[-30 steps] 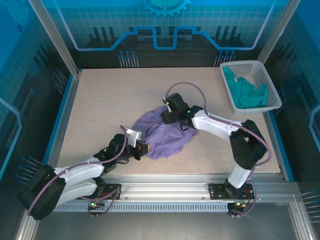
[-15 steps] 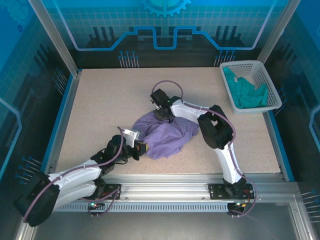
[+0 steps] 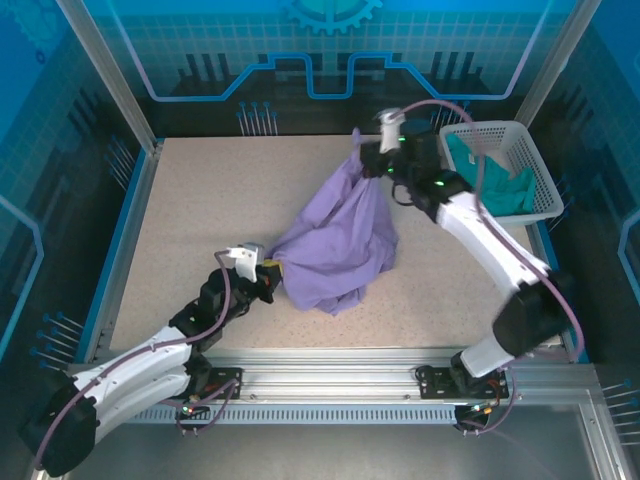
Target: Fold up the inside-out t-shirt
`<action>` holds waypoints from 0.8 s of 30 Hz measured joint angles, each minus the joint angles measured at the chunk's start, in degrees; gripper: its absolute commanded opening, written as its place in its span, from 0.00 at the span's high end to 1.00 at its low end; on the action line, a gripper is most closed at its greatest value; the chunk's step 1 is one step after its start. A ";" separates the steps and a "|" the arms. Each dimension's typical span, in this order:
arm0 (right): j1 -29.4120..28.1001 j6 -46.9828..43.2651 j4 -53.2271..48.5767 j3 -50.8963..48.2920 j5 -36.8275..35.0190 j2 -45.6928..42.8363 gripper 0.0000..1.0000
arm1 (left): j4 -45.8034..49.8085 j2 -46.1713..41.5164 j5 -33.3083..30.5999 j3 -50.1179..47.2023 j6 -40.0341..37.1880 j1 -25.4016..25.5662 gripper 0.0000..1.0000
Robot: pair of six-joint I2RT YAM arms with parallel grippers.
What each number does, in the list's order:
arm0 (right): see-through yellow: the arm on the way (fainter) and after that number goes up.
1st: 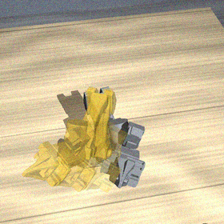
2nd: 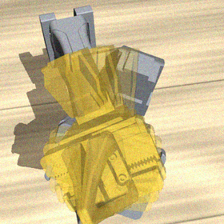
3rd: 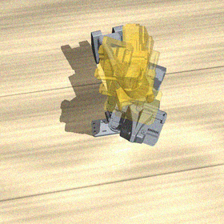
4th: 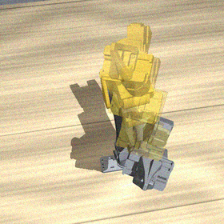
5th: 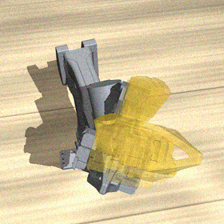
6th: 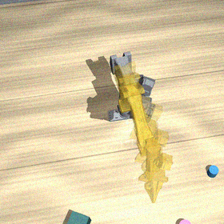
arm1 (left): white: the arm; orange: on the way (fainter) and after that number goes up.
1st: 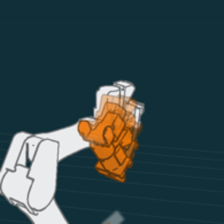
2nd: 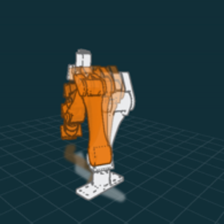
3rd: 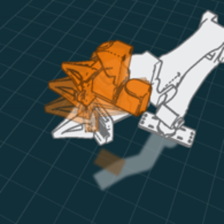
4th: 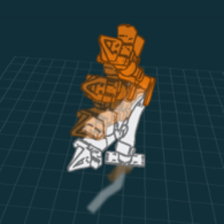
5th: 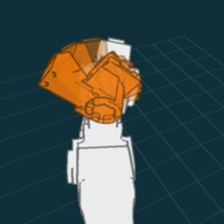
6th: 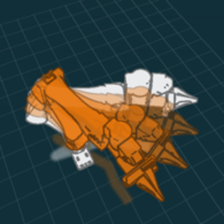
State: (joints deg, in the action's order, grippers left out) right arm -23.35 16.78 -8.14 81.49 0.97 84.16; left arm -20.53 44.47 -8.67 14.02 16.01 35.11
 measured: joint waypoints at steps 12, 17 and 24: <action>3.43 2.80 3.28 -21.57 -5.05 -27.54 0.93 | -11.28 -1.44 2.62 7.13 -15.43 0.22 0.86; 3.56 5.88 -5.09 -36.94 -11.76 -29.46 0.63 | -9.16 -1.40 8.33 -2.12 -15.45 4.63 0.86; 1.73 5.27 -12.76 -42.25 -14.36 -29.53 0.45 | 0.59 -1.46 12.33 -5.75 -14.27 10.97 0.83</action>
State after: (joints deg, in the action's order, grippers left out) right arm -21.63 22.04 -20.91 39.24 -13.39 54.63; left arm -19.94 43.00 3.66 8.27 1.74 46.09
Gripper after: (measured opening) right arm 0.532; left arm 0.153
